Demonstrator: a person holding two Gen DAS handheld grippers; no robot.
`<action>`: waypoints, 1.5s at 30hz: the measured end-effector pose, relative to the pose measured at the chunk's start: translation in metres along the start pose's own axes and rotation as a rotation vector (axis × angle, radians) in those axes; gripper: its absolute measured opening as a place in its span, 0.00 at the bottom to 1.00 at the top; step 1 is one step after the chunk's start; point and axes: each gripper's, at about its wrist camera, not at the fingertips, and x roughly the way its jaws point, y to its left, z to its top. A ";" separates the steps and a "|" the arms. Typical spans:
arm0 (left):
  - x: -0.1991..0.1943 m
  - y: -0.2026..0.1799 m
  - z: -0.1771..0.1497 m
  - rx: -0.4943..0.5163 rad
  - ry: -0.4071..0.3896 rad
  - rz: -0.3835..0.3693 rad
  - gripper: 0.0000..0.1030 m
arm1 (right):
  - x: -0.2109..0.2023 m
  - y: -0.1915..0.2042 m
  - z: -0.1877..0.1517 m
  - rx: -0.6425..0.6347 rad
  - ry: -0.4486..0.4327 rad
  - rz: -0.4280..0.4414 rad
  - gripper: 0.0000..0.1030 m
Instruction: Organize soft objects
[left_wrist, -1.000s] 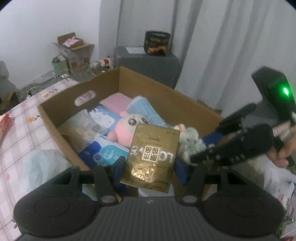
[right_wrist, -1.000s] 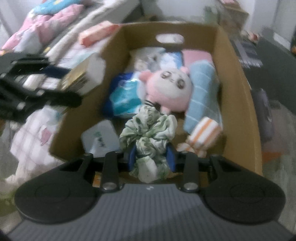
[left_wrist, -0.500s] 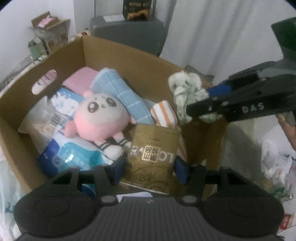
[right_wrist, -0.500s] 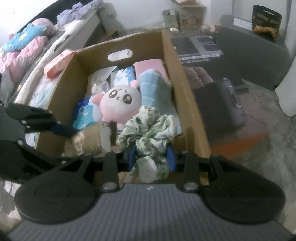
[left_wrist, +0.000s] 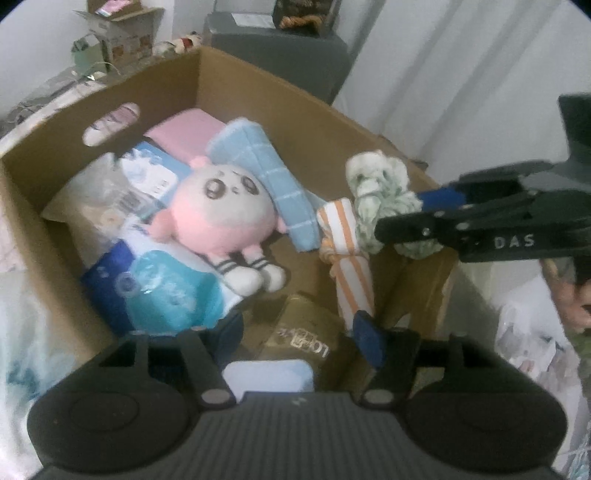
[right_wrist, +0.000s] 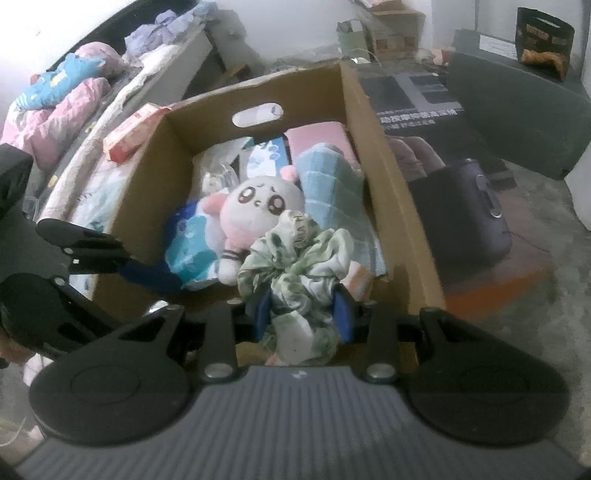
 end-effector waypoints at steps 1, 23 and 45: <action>-0.009 0.002 -0.002 -0.006 -0.016 0.002 0.68 | 0.000 0.002 0.001 0.004 -0.002 0.009 0.35; -0.148 0.072 -0.110 -0.282 -0.404 0.303 0.90 | 0.064 0.066 0.007 -0.004 0.057 0.097 0.65; -0.167 0.022 -0.145 -0.295 -0.536 0.507 1.00 | -0.071 0.105 -0.067 0.143 -0.373 -0.050 0.99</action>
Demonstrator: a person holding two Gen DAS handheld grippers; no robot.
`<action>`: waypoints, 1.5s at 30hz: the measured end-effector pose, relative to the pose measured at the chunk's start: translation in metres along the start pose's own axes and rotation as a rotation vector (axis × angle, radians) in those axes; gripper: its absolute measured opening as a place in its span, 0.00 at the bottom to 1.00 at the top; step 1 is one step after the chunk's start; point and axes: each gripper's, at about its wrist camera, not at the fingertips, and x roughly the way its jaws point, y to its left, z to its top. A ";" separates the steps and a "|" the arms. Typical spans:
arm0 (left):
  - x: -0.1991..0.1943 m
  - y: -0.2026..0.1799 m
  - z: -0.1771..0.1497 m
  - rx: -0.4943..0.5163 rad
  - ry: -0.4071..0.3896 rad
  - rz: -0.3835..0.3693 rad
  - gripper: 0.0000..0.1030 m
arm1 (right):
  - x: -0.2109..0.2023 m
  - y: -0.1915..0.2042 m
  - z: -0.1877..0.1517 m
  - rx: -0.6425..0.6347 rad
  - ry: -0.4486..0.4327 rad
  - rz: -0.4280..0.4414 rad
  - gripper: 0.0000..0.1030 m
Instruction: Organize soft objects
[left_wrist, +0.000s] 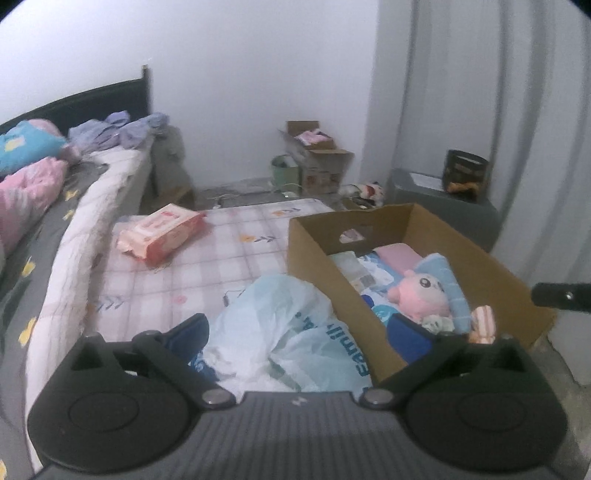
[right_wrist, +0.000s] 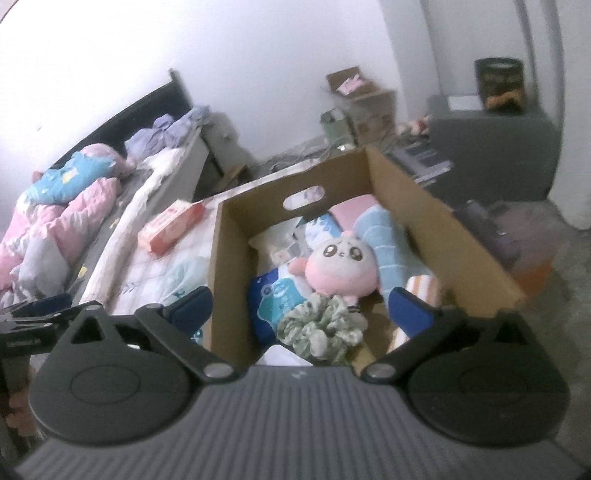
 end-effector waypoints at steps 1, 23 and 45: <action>-0.001 0.000 -0.002 -0.011 0.002 0.005 1.00 | -0.004 0.002 -0.003 -0.003 -0.010 -0.011 0.99; -0.015 -0.034 -0.038 -0.026 0.060 0.166 1.00 | -0.033 0.023 -0.064 -0.046 -0.012 -0.028 0.99; -0.005 -0.052 -0.050 -0.110 0.203 0.058 0.99 | -0.005 0.030 -0.067 -0.091 0.101 -0.052 0.99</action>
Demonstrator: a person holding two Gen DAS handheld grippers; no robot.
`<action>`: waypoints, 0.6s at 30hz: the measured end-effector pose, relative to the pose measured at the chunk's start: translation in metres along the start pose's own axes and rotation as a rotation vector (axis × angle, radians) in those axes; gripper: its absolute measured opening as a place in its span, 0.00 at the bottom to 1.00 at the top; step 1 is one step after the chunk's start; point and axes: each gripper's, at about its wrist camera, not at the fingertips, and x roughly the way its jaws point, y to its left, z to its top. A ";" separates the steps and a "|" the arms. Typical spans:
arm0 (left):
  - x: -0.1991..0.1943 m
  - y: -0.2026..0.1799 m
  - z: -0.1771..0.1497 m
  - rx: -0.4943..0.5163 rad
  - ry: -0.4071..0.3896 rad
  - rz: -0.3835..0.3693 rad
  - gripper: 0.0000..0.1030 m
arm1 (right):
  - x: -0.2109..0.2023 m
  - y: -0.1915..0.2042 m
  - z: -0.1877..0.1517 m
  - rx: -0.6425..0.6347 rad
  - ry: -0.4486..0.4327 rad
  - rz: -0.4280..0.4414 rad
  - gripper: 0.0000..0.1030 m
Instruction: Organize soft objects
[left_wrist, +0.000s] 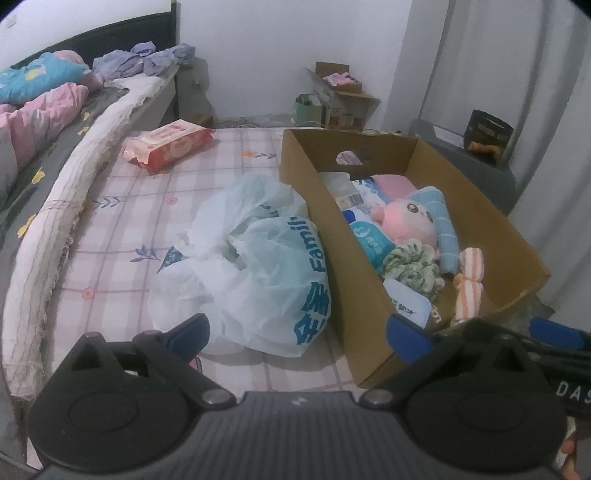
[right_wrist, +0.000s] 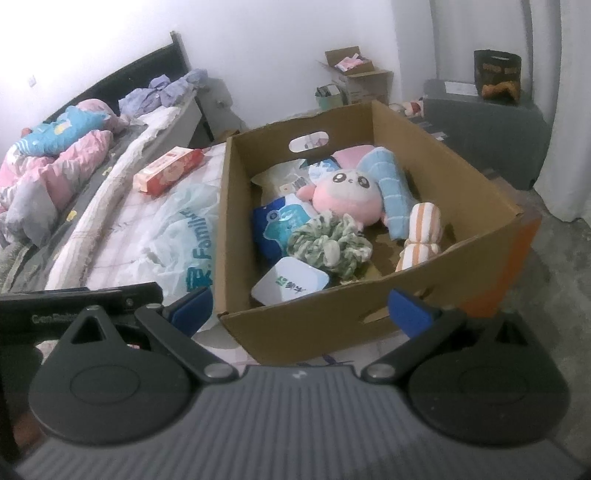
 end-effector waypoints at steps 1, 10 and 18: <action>0.000 0.000 0.000 0.001 -0.001 0.004 0.99 | 0.001 0.000 0.000 -0.001 0.001 -0.001 0.99; 0.003 -0.001 -0.001 0.012 0.012 0.020 0.99 | 0.005 -0.003 0.002 0.007 0.006 -0.006 0.99; 0.003 -0.002 -0.002 0.019 0.015 0.024 0.99 | 0.006 -0.003 0.001 0.005 0.016 -0.010 0.99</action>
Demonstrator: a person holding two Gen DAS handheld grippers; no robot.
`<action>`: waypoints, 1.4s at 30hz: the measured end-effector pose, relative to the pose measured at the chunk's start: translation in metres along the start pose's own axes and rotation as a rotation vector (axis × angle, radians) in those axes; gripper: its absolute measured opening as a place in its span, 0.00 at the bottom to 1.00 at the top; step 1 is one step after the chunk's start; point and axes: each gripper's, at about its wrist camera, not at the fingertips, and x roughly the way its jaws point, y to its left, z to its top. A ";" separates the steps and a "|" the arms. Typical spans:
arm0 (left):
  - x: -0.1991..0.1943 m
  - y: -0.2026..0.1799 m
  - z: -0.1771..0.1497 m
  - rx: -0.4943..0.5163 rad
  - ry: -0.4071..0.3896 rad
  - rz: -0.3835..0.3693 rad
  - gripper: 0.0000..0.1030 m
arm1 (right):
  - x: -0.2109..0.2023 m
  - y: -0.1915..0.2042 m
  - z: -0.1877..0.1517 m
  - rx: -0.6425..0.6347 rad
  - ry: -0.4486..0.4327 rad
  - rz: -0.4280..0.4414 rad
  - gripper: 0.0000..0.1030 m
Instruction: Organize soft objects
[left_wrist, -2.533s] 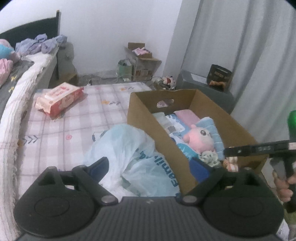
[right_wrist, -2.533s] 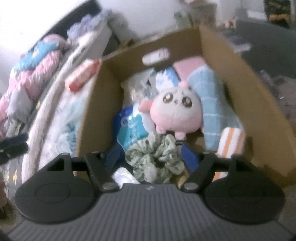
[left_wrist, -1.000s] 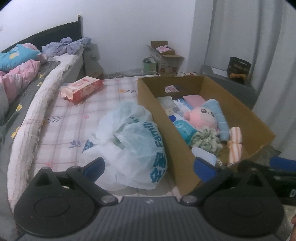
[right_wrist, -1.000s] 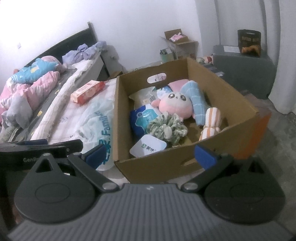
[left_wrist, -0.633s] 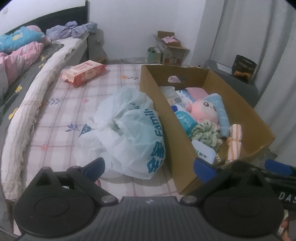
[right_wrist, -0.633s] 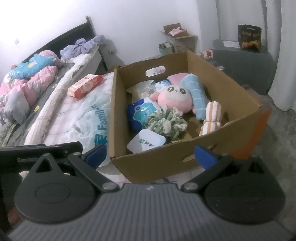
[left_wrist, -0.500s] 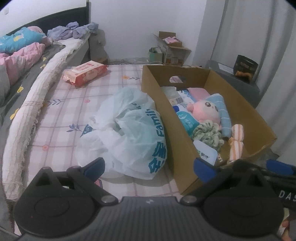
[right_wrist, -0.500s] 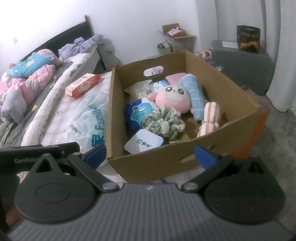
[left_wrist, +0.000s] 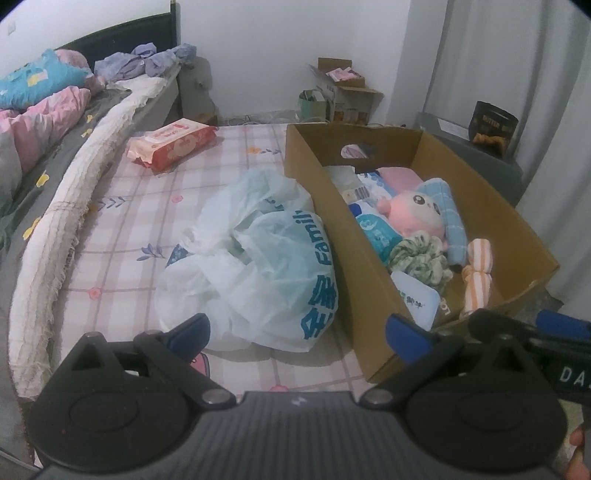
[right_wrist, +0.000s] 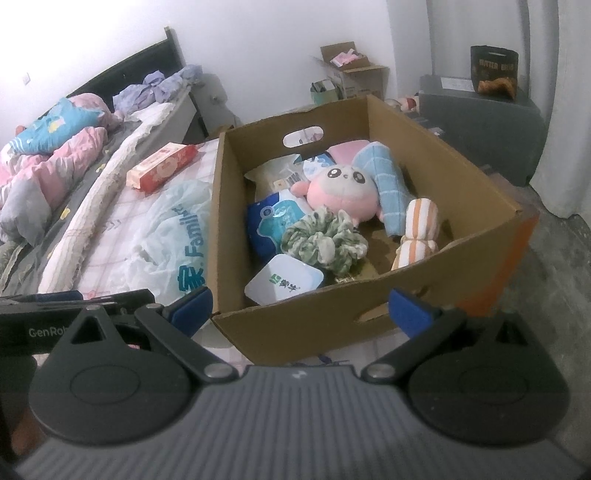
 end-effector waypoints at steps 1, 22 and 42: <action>0.000 0.000 0.000 0.001 0.002 0.000 0.99 | 0.000 0.000 0.000 0.000 0.000 -0.001 0.99; 0.011 -0.007 -0.004 0.010 0.044 0.014 0.99 | 0.009 -0.009 -0.006 0.013 0.041 -0.005 0.99; 0.015 -0.006 -0.006 -0.013 0.070 0.016 0.98 | 0.012 -0.008 -0.007 0.002 0.055 -0.011 0.99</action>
